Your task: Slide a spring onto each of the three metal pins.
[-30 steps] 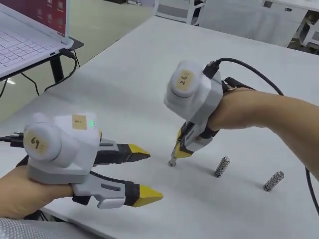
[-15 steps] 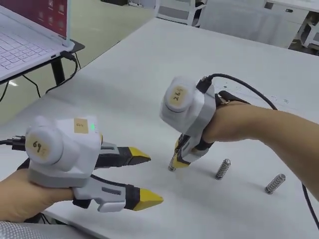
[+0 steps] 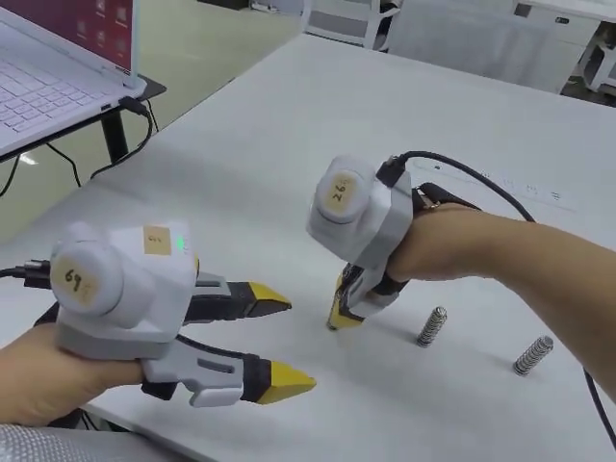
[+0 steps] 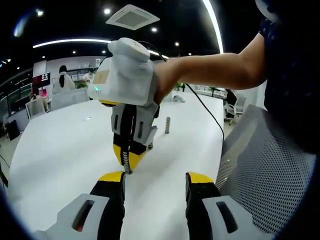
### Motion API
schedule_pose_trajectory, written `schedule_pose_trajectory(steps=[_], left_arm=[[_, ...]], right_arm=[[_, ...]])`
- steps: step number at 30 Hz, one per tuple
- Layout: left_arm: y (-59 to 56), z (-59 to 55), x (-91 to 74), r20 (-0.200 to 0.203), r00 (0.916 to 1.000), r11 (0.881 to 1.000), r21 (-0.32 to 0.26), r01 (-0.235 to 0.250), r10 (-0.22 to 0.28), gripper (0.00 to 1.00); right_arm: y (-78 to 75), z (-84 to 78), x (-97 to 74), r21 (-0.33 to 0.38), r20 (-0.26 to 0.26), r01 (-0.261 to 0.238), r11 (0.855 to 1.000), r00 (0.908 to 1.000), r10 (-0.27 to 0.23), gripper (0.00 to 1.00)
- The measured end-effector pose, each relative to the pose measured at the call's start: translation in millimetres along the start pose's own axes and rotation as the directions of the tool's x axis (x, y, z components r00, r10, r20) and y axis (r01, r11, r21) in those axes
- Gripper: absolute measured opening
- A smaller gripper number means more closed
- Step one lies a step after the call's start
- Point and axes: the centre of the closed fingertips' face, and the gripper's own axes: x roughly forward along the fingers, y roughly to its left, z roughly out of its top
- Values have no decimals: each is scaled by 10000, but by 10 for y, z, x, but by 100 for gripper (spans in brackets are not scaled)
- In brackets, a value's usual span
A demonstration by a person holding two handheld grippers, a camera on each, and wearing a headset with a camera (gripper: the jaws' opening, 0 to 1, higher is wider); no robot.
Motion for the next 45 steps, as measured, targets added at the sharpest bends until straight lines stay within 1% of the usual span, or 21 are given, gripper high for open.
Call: schedule_pose_trajectory(steps=[3,6,13,17,20,27,31,38,45], left_arm=[[-6,6,3,4,10000,10000,-12,-9,9,43],[-10,7,4,0,10000,10000,-10,-4,4,42],[-3,5,3,20,10000,10000,-32,-14,14,43],[-1,-8,3,-14,10000,10000,-21,18,-19,43],[0,-9,3,-20,10000,10000,-22,18,-18,43],[-6,-7,10,-42,10000,10000,1,25,-25,43],[4,-17,10,-61,10000,10000,-17,13,-13,43],[9,-16,35,-93,9999,10000,6,65,-65,44],[30,-27,55,-129,9999,10000,-5,100,-100,44]], right_arm=[[2,5,5,25,54,-23,10000,10000,23,9],[7,-9,19,-4,-10,-22,10000,10000,22,10],[2,-34,22,121,95,3,9999,10000,-4,16],[-1,-65,-5,266,177,48,9996,9998,-53,20],[14,-66,-28,411,376,32,9991,9993,-47,23],[28,-93,-83,606,512,149,9981,9985,-180,27],[63,-103,-129,855,789,114,9963,9967,-182,27],[146,-129,-235,1069,1099,305,9938,9930,-423,28],[227,-152,-333,1367,1523,437,9896,9862,-646,28]])
